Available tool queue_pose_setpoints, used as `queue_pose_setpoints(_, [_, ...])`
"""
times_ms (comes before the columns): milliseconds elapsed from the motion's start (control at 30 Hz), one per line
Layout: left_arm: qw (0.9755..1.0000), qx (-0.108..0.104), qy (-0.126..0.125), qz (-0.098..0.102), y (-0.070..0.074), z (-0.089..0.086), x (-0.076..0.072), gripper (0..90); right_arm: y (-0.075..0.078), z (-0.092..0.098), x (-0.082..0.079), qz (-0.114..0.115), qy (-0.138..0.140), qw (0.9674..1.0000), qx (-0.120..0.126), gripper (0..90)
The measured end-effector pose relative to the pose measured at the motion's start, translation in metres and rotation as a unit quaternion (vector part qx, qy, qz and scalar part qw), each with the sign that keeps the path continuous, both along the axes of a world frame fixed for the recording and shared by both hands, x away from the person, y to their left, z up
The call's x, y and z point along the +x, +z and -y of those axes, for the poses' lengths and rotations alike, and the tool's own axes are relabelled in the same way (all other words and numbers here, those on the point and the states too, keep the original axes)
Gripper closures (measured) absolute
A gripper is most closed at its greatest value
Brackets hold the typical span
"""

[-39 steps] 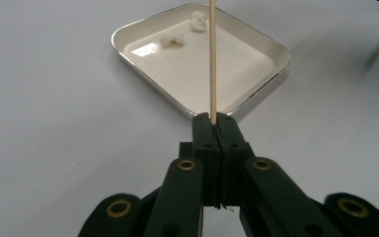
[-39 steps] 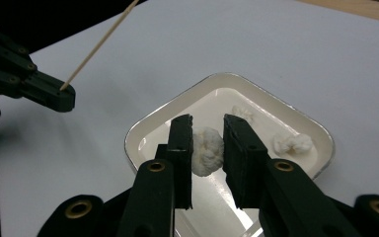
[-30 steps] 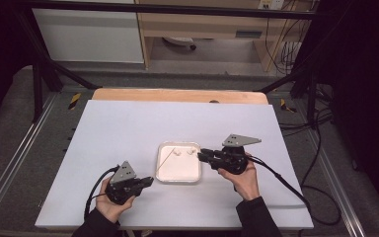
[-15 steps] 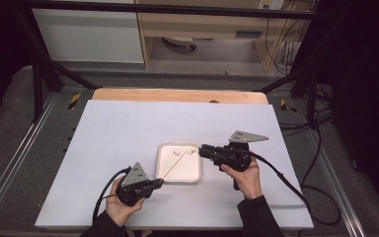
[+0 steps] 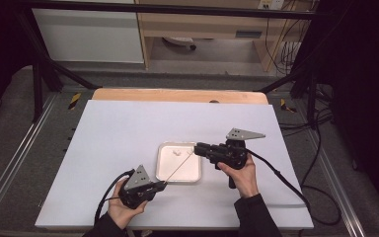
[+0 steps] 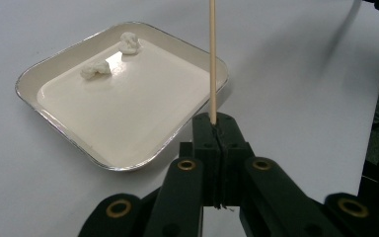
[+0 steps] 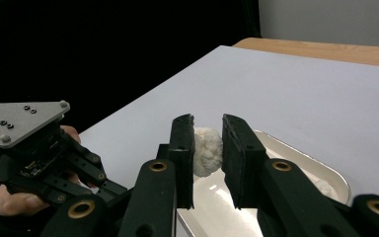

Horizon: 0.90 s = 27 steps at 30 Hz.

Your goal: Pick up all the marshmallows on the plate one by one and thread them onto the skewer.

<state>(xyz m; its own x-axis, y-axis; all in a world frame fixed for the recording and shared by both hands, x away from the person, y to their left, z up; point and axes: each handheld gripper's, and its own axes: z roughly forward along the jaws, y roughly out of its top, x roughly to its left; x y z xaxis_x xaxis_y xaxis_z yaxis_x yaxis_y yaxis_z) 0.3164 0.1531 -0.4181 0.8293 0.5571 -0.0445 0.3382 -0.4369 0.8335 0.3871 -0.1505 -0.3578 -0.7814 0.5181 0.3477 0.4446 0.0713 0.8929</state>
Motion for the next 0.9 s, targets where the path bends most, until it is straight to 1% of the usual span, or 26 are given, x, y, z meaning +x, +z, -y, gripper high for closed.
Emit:
queue_pose_setpoints(400, [1.0000,-0.001,0.000,0.005,0.0001,-0.0003,-0.0005,88.7,-0.0038,-0.0053,0.0011,-0.011,0.013,0.9999,0.000,75.4])
queue_pose_setpoints(500, [1.0000,-0.001,0.001,0.007,0.0000,-0.0008,-0.0007,88.7,-0.0050,-0.0067,0.0010,-0.015,0.017,0.9997,0.005,75.7])
queue_pose_setpoints(633, [0.9999,-0.003,0.000,0.016,-0.0005,-0.0008,-0.0017,88.7,-0.0058,-0.0073,0.0011,-0.019,0.021,0.9996,0.007,76.1])
queue_pose_setpoints(700, [0.9998,-0.003,-0.004,0.021,-0.0004,-0.0012,-0.0021,88.8,-0.0050,-0.0071,0.0013,-0.022,0.028,0.9992,0.017,76.6])
queue_pose_setpoints(767, [0.9995,-0.011,-0.007,0.028,0.0001,-0.0012,-0.0036,88.8,-0.0044,-0.0068,0.0012,-0.023,0.028,0.9992,0.019,76.8])
queue_pose_setpoints(833, [0.9995,-0.009,-0.006,0.030,0.0013,-0.0010,-0.0041,88.8,-0.0031,-0.0053,0.0016,-0.020,0.025,0.9993,0.018,77.0])
queue_pose_setpoints(900, [0.9996,-0.012,-0.005,0.027,0.0013,-0.0015,-0.0038,88.8,-0.0019,-0.0040,0.0019,-0.018,0.021,0.9994,0.019,77.3])
